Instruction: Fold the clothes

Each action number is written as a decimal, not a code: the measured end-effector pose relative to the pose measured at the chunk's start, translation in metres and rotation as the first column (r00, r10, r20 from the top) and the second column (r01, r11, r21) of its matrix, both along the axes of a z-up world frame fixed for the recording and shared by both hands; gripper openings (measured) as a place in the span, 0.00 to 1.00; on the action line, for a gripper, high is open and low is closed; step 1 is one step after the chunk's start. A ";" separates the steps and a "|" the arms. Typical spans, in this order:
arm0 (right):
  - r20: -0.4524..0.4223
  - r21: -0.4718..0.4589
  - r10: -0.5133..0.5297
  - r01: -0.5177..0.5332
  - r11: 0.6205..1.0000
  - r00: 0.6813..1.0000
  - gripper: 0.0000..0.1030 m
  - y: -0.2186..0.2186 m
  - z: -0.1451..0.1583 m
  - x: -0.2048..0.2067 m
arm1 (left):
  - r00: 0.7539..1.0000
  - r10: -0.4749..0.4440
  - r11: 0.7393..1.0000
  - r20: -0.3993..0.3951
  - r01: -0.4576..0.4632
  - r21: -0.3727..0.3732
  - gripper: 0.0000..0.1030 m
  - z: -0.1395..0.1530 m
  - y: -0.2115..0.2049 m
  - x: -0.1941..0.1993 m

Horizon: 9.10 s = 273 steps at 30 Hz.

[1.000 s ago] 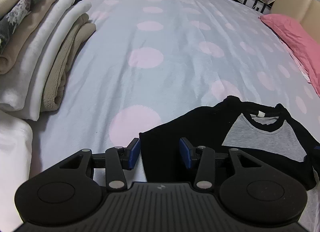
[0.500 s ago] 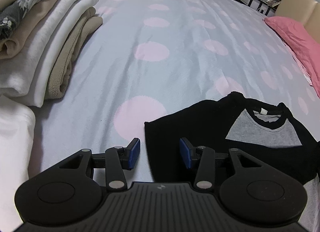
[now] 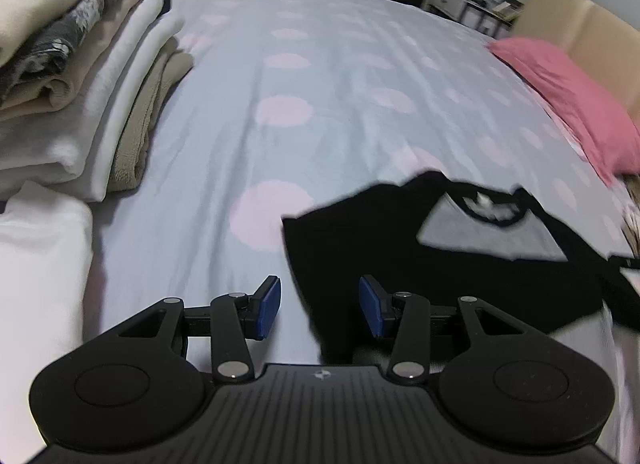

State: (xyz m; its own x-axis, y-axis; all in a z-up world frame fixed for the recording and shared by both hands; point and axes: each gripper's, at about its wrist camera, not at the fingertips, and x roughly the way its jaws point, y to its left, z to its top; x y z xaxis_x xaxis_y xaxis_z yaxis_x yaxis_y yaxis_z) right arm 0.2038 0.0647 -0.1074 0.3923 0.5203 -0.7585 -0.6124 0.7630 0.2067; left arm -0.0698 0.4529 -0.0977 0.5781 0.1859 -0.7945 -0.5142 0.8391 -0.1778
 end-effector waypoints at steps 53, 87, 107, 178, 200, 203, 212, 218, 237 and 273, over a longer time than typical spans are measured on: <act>-0.134 -0.048 -0.222 0.217 0.975 0.966 0.32 -0.104 0.024 -0.003 | 0.996 0.017 0.997 -0.088 -0.010 0.079 0.17 0.016 -0.026 -0.036; -0.040 0.009 0.025 -0.025 1.000 0.999 0.35 -0.001 -0.008 0.025 | 0.997 -0.017 0.992 -0.080 0.027 0.123 0.15 -0.008 -0.013 0.041; 0.025 -0.119 -0.514 0.513 0.850 0.857 0.60 -0.299 0.027 -0.007 | 0.987 0.128 0.987 0.093 -0.136 0.081 0.47 0.054 -0.040 -0.060; -0.218 0.062 0.199 -0.190 0.980 0.955 0.39 0.046 0.041 -0.126 | 0.981 -0.182 0.972 0.067 0.190 -0.138 0.40 0.026 -0.132 0.048; -0.209 -0.028 -0.129 0.126 0.992 0.969 0.44 -0.064 0.027 -0.045 | 0.938 -0.330 0.932 0.105 0.342 -0.122 0.05 0.001 -0.175 0.101; -0.216 -0.026 -0.093 0.089 0.996 0.972 0.44 -0.062 0.025 -0.050 | 0.934 -0.306 0.932 0.187 0.334 -0.142 0.05 0.031 -0.169 0.102; -0.203 -0.031 0.126 -0.135 0.990 0.971 0.40 -0.019 0.018 -0.107 | 0.927 -0.243 0.939 0.287 0.299 -0.169 0.04 0.076 -0.163 0.112; -0.136 -0.015 0.183 -0.187 0.982 0.974 0.37 0.010 0.014 -0.115 | 0.918 -0.234 0.940 0.320 0.298 -0.167 0.04 0.088 -0.155 0.107; -0.072 -0.100 -0.142 0.134 0.986 0.987 0.37 -0.003 -0.009 -0.040 | 0.959 0.084 0.985 0.272 -0.039 -0.167 0.04 0.083 -0.029 0.036; -0.223 -0.088 0.120 -0.143 0.986 0.968 0.16 0.031 -0.016 -0.087 | 0.979 0.203 0.971 -0.013 -0.203 -0.127 0.22 -0.008 0.004 0.009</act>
